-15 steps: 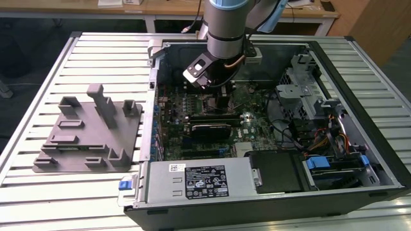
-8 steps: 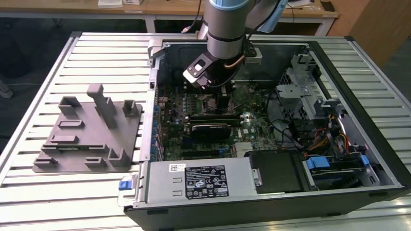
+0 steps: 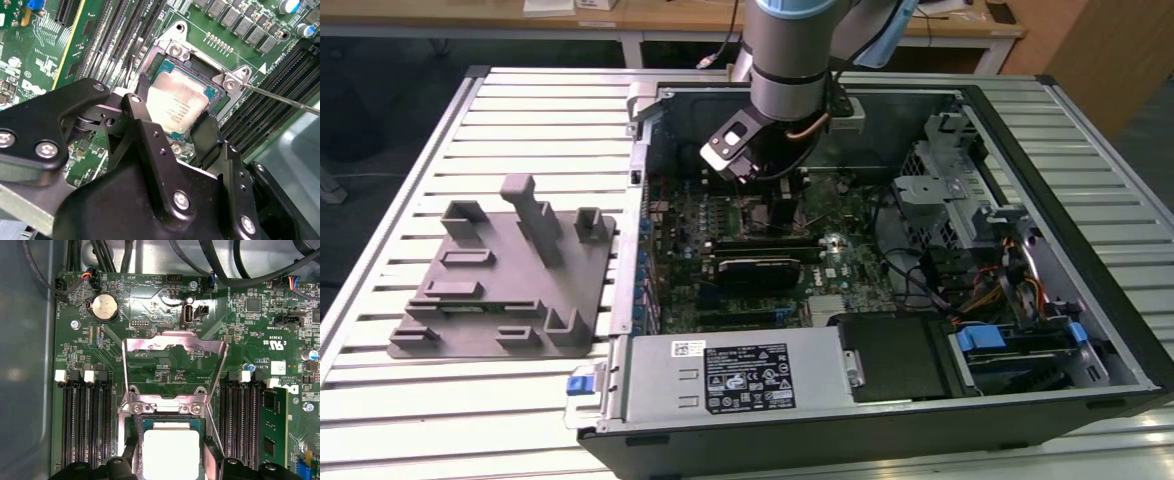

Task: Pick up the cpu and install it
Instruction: 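Place the cpu into insertion slot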

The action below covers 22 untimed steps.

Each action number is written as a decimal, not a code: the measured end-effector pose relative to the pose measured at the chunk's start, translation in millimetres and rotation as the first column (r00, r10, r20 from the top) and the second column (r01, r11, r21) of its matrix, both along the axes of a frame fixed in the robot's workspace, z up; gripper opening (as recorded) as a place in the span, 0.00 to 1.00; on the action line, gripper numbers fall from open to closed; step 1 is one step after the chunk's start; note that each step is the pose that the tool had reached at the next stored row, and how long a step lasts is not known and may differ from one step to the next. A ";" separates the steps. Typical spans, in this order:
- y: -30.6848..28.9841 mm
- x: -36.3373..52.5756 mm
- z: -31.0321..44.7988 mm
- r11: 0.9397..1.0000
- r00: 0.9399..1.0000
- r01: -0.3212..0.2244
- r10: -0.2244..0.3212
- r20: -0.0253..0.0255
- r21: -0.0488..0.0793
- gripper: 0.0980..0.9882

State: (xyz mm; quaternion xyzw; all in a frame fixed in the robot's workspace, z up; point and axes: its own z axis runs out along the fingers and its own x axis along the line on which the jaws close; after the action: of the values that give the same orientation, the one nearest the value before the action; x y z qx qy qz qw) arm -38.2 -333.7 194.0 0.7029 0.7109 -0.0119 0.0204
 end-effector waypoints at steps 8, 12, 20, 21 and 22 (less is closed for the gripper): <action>0.0 0.0 0.2 1.000 1.000 0.000 0.000 0.000 0.000 0.49; 0.0 0.0 1.5 1.000 1.000 0.000 0.000 0.000 0.007 0.49; -1.6 -0.1 0.0 1.000 1.000 0.000 0.000 0.000 0.022 0.49; -1.7 -0.1 -0.1 1.000 1.000 0.000 0.000 0.000 0.024 0.49; -1.8 -0.1 -0.3 1.000 1.000 0.000 0.000 0.000 0.026 0.49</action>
State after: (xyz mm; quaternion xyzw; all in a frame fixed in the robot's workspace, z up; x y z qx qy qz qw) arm -38.3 -335.5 193.7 0.7032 0.7109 -0.0029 0.0114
